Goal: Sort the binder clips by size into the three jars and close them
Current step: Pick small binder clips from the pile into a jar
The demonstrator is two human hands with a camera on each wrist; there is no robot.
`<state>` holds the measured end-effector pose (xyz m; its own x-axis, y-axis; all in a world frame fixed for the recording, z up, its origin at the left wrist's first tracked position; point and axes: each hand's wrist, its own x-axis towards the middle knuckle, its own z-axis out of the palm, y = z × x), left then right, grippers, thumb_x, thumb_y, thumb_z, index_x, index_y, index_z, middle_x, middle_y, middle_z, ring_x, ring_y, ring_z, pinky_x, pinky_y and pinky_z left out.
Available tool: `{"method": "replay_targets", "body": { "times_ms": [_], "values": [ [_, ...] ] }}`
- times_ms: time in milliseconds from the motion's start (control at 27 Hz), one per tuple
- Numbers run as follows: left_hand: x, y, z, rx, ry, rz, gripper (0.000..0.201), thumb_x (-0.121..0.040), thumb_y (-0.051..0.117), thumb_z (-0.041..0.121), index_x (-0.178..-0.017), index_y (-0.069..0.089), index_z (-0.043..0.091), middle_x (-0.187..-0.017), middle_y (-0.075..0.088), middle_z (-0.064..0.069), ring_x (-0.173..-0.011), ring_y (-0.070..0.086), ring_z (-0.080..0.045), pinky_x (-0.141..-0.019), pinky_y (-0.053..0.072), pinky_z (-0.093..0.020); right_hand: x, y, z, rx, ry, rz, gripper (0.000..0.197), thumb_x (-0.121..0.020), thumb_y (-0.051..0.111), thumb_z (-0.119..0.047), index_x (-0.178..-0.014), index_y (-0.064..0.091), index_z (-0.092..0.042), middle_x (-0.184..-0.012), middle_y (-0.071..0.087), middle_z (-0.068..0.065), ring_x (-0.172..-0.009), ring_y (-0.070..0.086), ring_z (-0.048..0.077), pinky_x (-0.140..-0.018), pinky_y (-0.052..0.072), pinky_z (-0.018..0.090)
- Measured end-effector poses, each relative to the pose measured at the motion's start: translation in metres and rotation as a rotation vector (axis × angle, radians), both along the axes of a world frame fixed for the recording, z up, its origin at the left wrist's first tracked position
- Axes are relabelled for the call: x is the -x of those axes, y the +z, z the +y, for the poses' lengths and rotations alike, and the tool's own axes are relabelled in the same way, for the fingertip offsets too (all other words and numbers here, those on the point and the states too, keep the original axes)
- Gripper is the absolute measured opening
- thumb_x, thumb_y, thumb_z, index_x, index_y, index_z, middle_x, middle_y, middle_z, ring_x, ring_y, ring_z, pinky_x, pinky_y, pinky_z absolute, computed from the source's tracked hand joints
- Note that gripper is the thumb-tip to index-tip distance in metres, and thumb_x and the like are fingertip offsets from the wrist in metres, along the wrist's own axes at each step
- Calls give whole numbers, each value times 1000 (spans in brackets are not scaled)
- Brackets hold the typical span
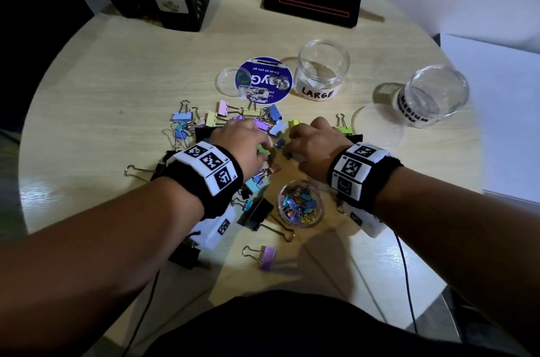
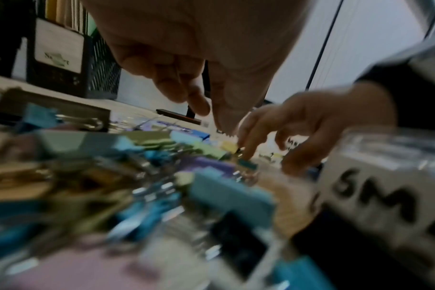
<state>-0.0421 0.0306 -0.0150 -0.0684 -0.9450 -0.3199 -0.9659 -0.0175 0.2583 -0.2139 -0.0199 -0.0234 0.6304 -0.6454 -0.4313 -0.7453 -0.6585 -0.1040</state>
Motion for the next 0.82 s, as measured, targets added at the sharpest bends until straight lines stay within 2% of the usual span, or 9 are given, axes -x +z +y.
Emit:
{"method": "replay_targets", "body": {
  "times_ms": [148, 260, 408, 519, 668, 816],
  "values": [
    [-6, -7, -5, -97, -73, -150, 33, -89, 55, 35, -122, 55, 36, -132, 48, 7, -124, 39, -21, -99, 34, -40, 1, -5, -7, -53, -14, 45, 40, -85, 57, -34, -125, 52, -35, -129, 51, -7, -114, 41, 24, -88, 42, 36],
    [-3, -6, -10, -116, -74, -167, 34, -89, 54, 38, -123, 56, 36, -132, 49, 6, -126, 39, -23, -100, 35, -40, 5, -5, -7, -61, -60, 9, 32, -82, 60, -37, -114, 60, -32, -119, 60, -4, -110, 47, 23, -87, 43, 34],
    [6, -5, -14, -67, -107, -134, 35, -88, 55, 40, -123, 55, 35, -131, 49, 5, -125, 40, -23, -103, 33, -40, 6, -6, -5, -52, -69, 31, 25, -86, 57, -33, -108, 61, -24, -107, 63, 3, -101, 54, 25, -83, 47, 34],
    [18, -3, -18, -64, -196, -117, 36, -88, 57, 39, -123, 54, 34, -130, 49, 6, -125, 38, -23, -104, 31, -41, 5, -5, -2, -58, -76, 5, 24, -87, 55, -28, -109, 61, -22, -107, 62, 6, -100, 56, 27, -79, 47, 31],
    [31, -7, -22, -51, -325, -173, 36, -87, 57, 28, -123, 56, 27, -126, 48, 4, -121, 37, -24, -100, 29, -40, 8, -2, 2, -52, -7, -17, 27, -85, 58, -21, -110, 60, -28, -111, 61, 1, -108, 51, 25, -89, 46, 36],
    [38, -8, -26, -18, -363, -211, 28, -85, 57, 29, -113, 60, 25, -120, 50, 4, -117, 37, -25, -98, 26, -38, 15, -7, 0, -21, -49, -21, 30, -84, 55, -20, -114, 52, -24, -110, 61, 4, -108, 50, 26, -88, 44, 35]
  ]
}}
